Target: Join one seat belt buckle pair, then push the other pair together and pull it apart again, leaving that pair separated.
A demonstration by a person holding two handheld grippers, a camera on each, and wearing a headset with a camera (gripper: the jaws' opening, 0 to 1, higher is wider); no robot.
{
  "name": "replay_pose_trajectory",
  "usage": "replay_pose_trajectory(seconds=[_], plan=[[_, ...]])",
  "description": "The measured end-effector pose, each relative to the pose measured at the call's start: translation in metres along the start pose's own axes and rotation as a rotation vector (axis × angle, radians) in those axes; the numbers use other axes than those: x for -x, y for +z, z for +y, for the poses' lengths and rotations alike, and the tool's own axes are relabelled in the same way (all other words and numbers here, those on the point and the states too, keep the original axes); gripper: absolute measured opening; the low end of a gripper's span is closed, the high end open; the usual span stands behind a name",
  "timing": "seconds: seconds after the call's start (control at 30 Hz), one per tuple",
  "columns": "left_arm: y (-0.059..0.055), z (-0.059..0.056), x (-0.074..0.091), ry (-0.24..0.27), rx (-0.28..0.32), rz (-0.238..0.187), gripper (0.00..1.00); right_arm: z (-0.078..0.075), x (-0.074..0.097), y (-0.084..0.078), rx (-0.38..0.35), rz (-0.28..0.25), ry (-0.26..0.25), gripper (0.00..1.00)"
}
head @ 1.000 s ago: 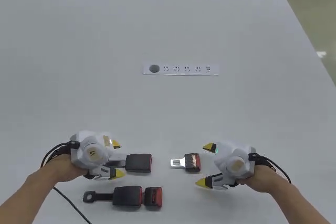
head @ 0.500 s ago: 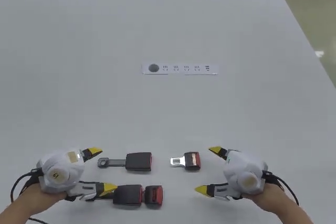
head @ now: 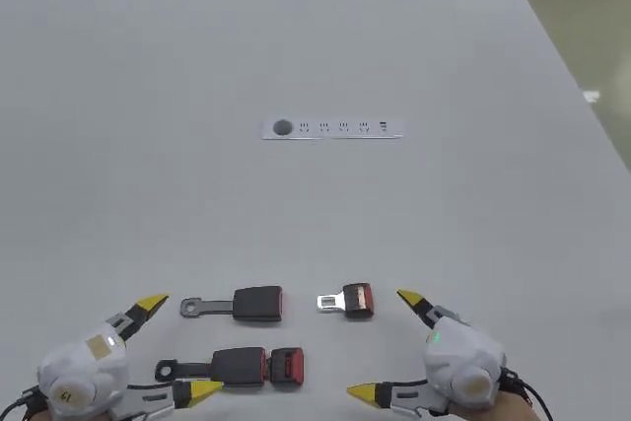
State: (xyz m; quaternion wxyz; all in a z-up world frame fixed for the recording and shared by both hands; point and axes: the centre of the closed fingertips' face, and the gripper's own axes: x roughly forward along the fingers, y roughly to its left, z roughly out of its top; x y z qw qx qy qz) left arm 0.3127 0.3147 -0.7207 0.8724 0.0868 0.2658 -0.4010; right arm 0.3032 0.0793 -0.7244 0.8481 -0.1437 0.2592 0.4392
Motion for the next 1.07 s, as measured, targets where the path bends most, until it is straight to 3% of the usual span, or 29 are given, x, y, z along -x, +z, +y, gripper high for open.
replay_pose_trajectory(seconds=[0.33, 0.47, 0.73, 1.07], plan=[[-0.008, -0.013, 0.001, 0.004, 0.031, -0.036, 1.0, 0.01, 0.002, -0.011, -0.009, -0.046, -0.002, 0.99], [-0.013, -0.013, 0.001, 0.013, 0.033, -0.04, 1.0, 0.008, 0.002, -0.011, -0.033, -0.068, -0.016, 0.99], [-0.017, -0.014, 0.0, 0.011, 0.023, -0.046, 1.0, 0.008, 0.003, -0.007, -0.01, -0.113, -0.027, 0.99], [-0.012, -0.01, 0.004, 0.034, 0.025, -0.065, 1.0, 0.012, 0.002, -0.011, -0.009, -0.106, -0.013, 0.99]])
